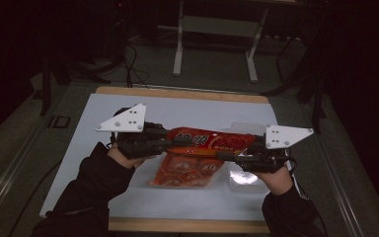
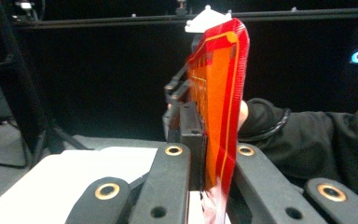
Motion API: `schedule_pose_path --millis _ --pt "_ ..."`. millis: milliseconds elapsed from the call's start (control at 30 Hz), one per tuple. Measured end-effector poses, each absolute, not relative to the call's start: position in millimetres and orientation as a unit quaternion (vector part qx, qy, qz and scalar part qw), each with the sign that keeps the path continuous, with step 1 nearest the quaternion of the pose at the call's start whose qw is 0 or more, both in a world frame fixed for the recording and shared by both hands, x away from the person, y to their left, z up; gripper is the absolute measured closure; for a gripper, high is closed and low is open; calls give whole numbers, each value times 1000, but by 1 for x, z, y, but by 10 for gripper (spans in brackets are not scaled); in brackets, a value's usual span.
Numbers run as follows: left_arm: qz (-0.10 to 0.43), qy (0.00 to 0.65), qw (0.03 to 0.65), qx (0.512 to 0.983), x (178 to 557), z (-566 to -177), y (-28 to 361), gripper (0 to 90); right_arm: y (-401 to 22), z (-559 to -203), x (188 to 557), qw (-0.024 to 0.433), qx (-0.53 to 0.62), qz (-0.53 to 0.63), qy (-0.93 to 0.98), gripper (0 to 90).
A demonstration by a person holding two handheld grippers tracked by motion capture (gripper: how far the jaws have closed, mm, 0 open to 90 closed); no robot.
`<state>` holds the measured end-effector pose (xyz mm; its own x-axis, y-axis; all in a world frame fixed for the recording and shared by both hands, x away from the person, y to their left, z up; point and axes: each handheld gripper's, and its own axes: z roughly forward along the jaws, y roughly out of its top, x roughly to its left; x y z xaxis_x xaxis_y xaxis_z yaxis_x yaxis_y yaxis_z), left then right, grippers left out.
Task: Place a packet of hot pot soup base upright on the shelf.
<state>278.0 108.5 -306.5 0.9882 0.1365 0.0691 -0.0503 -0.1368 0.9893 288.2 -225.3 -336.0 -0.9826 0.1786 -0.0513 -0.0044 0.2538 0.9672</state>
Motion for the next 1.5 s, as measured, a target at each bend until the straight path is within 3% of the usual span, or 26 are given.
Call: schedule_pose_path --millis 67,267,700,1000,1267,1333,1433,1500 --pt "71 30 657 750 278 -307 108 896 -225 -336 289 69 51 609 788 688" --pt "67 28 649 757 278 -308 105 895 -222 -335 285 57 26 589 806 897" --pt "65 17 643 763 277 -305 109 890 -220 -327 281 44 26 586 808 900" --pt "102 24 644 758 275 -304 110 849 -221 -317 283 40 38 594 803 900" --pt "101 30 644 758 277 -305 110 839 -219 -313 282 45 43 571 819 900" --pt "101 30 645 757 277 -307 110 758 -219 -314 282 47 47 572 818 900" --pt "106 38 653 749 277 -309 113 535 -221 -312 282 47 49 578 813 900" --pt "106 47 657 745 278 -309 116 476 -222 -310 282 49 49 582 810 900"
